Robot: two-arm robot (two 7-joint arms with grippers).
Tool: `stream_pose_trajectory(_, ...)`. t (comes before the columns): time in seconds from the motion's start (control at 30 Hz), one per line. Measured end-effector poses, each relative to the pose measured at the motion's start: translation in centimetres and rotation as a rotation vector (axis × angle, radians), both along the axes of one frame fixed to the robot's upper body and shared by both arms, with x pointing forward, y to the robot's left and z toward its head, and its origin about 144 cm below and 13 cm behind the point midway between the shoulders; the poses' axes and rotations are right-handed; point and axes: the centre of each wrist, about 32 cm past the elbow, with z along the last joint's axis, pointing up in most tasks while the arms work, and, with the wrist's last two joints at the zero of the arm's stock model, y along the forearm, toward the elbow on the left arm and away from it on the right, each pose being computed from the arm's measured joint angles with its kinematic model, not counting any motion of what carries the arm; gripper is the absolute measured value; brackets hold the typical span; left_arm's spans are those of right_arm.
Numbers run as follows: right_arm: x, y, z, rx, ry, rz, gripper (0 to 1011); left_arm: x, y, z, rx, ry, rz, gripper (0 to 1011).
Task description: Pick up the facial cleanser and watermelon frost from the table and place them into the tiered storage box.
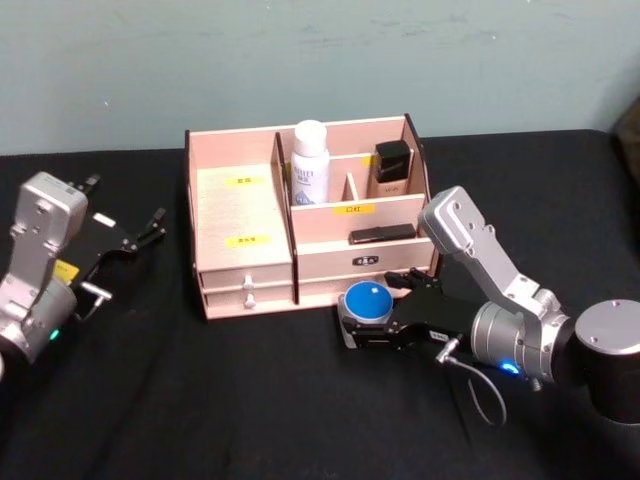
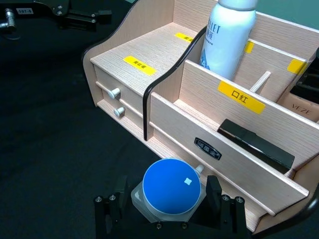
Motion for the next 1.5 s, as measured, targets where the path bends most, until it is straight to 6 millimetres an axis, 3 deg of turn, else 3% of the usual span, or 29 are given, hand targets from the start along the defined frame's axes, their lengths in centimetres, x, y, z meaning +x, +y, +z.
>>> stream_pose_trajectory(1.3, 0.56, 0.67, -0.93, -0.017, 0.005, -0.008, 1003, 0.00, 0.00, 0.00, 0.000, 0.000, 0.000, 1010)
stream_pose_trajectory(1.5, 0.55, 0.66, -0.94, -0.016, 0.006, -0.008, 881, 0.00, 0.00, 0.00, 0.000, 0.000, 0.000, 1010)
